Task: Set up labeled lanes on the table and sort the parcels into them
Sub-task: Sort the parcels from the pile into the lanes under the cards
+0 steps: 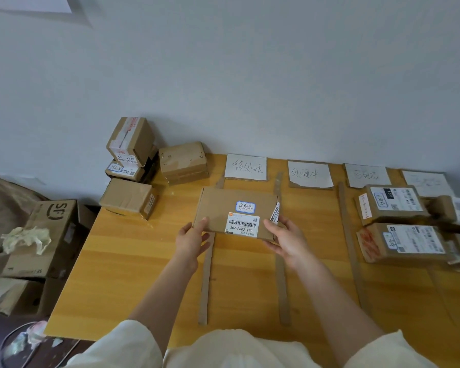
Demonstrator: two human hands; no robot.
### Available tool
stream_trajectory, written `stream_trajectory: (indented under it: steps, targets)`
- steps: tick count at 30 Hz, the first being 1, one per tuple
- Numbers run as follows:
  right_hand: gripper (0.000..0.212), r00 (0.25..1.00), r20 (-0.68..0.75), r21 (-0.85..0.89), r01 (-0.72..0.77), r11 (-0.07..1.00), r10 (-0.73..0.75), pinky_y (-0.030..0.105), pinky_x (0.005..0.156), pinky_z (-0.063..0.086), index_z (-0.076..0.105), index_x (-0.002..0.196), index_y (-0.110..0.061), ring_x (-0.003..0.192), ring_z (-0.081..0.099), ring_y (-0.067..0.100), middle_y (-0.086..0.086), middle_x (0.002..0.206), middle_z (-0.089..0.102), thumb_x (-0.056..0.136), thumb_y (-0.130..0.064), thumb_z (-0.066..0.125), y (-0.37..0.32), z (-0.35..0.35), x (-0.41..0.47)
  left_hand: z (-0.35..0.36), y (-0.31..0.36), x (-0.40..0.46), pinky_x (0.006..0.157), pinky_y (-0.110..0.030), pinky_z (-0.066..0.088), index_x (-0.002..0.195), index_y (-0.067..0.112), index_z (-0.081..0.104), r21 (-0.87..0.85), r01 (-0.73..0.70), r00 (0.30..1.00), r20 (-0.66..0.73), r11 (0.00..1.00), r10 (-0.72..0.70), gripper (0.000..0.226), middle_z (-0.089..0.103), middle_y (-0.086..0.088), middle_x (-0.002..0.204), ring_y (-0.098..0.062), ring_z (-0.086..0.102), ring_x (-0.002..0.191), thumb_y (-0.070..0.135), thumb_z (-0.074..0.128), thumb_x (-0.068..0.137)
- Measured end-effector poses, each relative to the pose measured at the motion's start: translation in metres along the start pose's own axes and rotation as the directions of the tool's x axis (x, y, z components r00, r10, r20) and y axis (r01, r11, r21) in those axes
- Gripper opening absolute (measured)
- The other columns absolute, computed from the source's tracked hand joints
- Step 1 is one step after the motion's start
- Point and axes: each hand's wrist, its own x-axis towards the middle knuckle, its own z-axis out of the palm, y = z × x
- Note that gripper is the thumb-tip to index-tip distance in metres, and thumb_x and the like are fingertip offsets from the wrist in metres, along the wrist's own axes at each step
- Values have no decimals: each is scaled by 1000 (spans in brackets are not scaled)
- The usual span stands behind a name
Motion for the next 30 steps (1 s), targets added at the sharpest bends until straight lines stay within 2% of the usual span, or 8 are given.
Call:
stream_trajectory:
  steps: [4, 6, 9, 13, 17, 23, 26, 30]
  targets:
    - [41, 998, -66, 50, 8, 999, -4, 30, 71, 57, 58, 126, -14, 96, 68, 19, 6, 116, 70, 87, -16, 71, -4, -12, 0, 10, -1, 0, 80, -32, 55, 136, 8, 46, 18, 3, 998, 60, 1000, -4, 47, 62, -14, 120, -23, 64, 96, 18, 62, 93]
    - [43, 993, -119, 177, 33, 984, -12, 28, 73, 56, 57, 126, -11, 96, 68, 16, 5, 111, 71, 86, -17, 72, -6, -18, -1, 17, -4, 0, 80, -30, 55, 133, 6, 47, 44, 16, 995, 99, 999, -20, 45, 62, -14, 121, -22, 64, 93, 17, 63, 92]
    - [46, 994, -105, 375, 60, 925, -22, 30, 88, 54, 55, 128, -5, 105, 67, 18, 9, 114, 71, 86, -15, 72, -5, -25, -4, 32, -11, -2, 79, -30, 55, 125, 9, 50, 88, 20, 985, 169, 996, -35, 39, 64, -11, 115, -17, 66, 85, 17, 66, 90]
    - [41, 998, -46, 379, 47, 924, -32, 35, 97, 51, 58, 127, -7, 109, 67, 21, 9, 119, 70, 88, -7, 68, 6, -30, -10, 58, -24, -12, 84, -33, 52, 109, 16, 51, 165, 25, 964, 256, 986, -67, 26, 65, -1, 95, -15, 65, 82, 18, 67, 89]
    - [32, 997, -75, 401, 44, 915, -15, 38, 89, 54, 59, 123, -12, 101, 67, 22, 7, 111, 70, 93, -4, 61, 11, -50, -13, 81, -37, -22, 79, -32, 53, 118, 13, 52, 287, -6, 946, 312, 958, -88, 33, 65, -2, 106, -19, 65, 92, 23, 66, 90]
    - [23, 950, -311, 408, 123, 905, 11, 34, 71, 52, 58, 107, -13, 80, 59, 19, 6, 89, 63, 89, -3, 49, 7, -126, -25, 112, -58, -33, 83, -34, 52, 122, 15, 52, 500, -104, 926, 364, 860, -100, 35, 63, -2, 117, -19, 63, 102, 35, 57, 95]
    - [25, 880, -475, 312, 201, 929, -31, 30, 61, 46, 56, 112, -13, 73, 60, 18, 8, 92, 65, 90, -5, 47, 11, -172, -37, 129, -72, -37, 84, -36, 51, 120, 12, 55, 572, -138, 911, 394, 809, -124, 32, 64, -4, 113, -19, 64, 97, 31, 57, 95]
    - [18, 770, -636, 186, 206, 961, -42, 30, 59, 40, 50, 108, -15, 73, 56, 15, 4, 89, 62, 92, -8, 49, 16, -224, -57, 152, -88, -45, 85, -37, 51, 123, 14, 57, 659, -194, 881, 443, 727, -167, 36, 63, -5, 114, -20, 63, 99, 34, 59, 93]
